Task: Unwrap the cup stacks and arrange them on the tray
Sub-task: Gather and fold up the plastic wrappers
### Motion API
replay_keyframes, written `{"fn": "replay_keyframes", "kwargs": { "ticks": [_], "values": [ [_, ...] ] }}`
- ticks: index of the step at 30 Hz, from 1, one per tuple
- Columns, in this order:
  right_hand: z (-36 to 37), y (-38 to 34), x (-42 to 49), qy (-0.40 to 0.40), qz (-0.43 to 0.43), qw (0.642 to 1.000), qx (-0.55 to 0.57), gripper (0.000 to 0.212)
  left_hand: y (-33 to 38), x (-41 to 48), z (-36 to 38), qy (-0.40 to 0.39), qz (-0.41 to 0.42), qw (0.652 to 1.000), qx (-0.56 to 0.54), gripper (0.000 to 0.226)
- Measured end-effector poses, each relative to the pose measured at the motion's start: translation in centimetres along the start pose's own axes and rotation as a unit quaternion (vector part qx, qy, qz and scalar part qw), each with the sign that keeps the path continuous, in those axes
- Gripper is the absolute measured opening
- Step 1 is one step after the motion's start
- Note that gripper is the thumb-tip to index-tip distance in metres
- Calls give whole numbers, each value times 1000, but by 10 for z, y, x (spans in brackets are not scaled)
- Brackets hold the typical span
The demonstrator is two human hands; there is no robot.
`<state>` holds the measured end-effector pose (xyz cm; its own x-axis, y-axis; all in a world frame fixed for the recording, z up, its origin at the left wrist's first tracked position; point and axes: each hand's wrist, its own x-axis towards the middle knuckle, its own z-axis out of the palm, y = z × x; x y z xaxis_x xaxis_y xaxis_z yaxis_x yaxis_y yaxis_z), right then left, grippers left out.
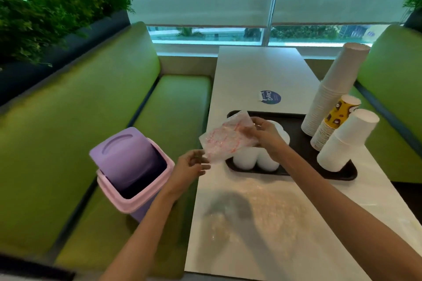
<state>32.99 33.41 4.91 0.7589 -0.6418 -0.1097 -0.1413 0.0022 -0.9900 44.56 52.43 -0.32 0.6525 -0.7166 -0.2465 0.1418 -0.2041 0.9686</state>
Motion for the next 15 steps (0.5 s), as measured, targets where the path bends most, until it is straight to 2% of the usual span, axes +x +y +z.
{"fn": "replay_keyframes", "kwargs": {
  "ticks": [3, 5, 7, 9, 10, 12, 15],
  "values": [
    [36, -4, 12, -40, -58, 995, -66, 20, 2, 6, -39, 98, 58, 993, 0, 40],
    [57, -5, 20, -64, -102, 984, -133, 21, 9, 8, -57, 112, 92, 989, 39, 41],
    [84, -8, 28, -102, -128, 969, -186, 23, 14, 11, -76, 73, 117, 983, 118, 54],
    [113, -7, 37, -152, -141, 955, -211, 13, 15, 12, -91, 20, 111, 982, 154, 68],
    [128, -6, 41, -170, -147, 950, -217, 10, 14, 12, -97, 15, 109, 983, 150, 64],
    [154, -5, 45, -189, -165, 937, -244, 10, 9, 11, -107, 78, 107, 975, 178, 34],
    [187, -2, 53, -208, -214, 889, -347, 32, -3, 14, -129, 188, 120, 941, 253, 25]
  ]
}}
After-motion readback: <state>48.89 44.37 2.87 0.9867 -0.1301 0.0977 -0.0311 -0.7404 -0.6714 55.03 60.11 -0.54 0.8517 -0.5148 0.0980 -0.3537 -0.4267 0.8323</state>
